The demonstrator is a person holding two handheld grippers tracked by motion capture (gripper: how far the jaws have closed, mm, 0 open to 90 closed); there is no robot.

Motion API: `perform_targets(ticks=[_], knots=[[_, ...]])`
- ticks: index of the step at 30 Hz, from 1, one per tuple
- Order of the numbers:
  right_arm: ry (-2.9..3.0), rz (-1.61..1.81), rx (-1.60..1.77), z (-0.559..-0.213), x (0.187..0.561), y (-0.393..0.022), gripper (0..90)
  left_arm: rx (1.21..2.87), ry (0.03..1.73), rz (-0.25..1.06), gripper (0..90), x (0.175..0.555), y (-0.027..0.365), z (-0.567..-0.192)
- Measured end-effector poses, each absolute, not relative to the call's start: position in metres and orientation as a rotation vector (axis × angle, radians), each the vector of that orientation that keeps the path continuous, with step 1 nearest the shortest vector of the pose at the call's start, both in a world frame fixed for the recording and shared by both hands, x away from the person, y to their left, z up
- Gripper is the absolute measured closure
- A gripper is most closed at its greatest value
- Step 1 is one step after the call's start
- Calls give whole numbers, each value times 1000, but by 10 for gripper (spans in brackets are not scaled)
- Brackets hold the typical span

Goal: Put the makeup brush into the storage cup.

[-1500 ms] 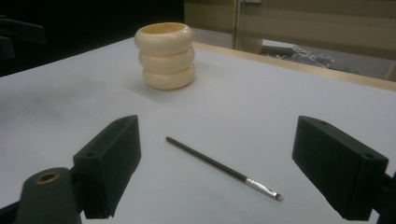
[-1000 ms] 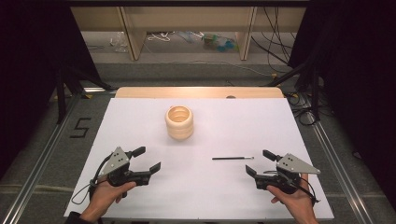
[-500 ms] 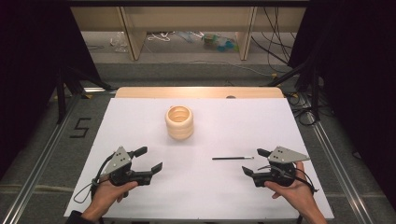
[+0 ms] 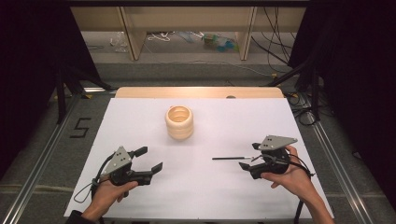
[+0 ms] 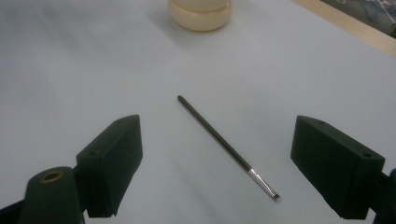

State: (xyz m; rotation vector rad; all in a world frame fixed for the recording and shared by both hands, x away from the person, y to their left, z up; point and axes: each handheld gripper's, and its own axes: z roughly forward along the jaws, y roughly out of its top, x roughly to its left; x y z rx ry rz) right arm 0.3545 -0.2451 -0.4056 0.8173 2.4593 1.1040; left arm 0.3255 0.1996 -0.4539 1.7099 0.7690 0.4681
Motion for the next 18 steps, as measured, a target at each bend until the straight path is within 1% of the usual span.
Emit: perform_targets(ticks=[8, 18], knots=[[2551, 989, 785, -400, 373, -230, 182, 1706, 764, 463, 169, 326, 199, -455], [2649, 790, 747, -408, 393, -211, 234, 1706, 765, 462, 169, 326, 199, -455]])
